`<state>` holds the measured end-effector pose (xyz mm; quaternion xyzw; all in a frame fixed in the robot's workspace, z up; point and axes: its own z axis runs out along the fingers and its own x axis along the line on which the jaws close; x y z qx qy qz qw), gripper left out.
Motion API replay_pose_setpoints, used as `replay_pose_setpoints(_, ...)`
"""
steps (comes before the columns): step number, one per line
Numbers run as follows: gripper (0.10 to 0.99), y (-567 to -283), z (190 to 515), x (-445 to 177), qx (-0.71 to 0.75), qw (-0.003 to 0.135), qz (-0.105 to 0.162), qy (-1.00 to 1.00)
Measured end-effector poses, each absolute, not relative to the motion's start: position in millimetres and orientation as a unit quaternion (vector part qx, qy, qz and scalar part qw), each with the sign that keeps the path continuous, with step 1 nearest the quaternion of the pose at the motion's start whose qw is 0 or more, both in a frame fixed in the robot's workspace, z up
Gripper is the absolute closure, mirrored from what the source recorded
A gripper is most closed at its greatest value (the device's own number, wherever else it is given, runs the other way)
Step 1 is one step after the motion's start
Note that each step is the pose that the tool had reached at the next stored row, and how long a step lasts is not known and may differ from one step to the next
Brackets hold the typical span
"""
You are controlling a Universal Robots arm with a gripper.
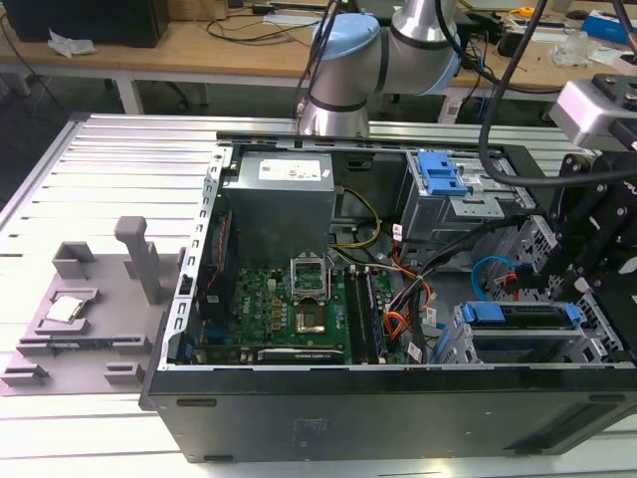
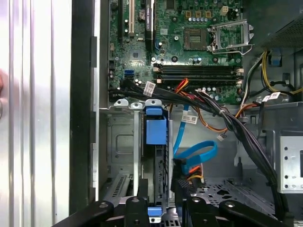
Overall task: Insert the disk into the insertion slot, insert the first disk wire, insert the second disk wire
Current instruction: 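Insert the first disk wire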
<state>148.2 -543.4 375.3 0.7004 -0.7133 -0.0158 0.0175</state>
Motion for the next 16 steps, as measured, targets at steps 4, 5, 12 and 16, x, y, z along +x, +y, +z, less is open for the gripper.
replay_pose_setpoints(4,0.725,-538,373,148,0.700,0.019,-0.017,-0.713)
replay_pose_setpoints(5,0.725,-537,370,148,0.700,0.020,-0.019,-0.713)
replay_pose_setpoints(12,0.725,-537,361,148,0.700,0.024,-0.022,-0.713)
replay_pose_setpoints(16,0.804,-537,360,148,0.700,0.024,-0.022,-0.713)
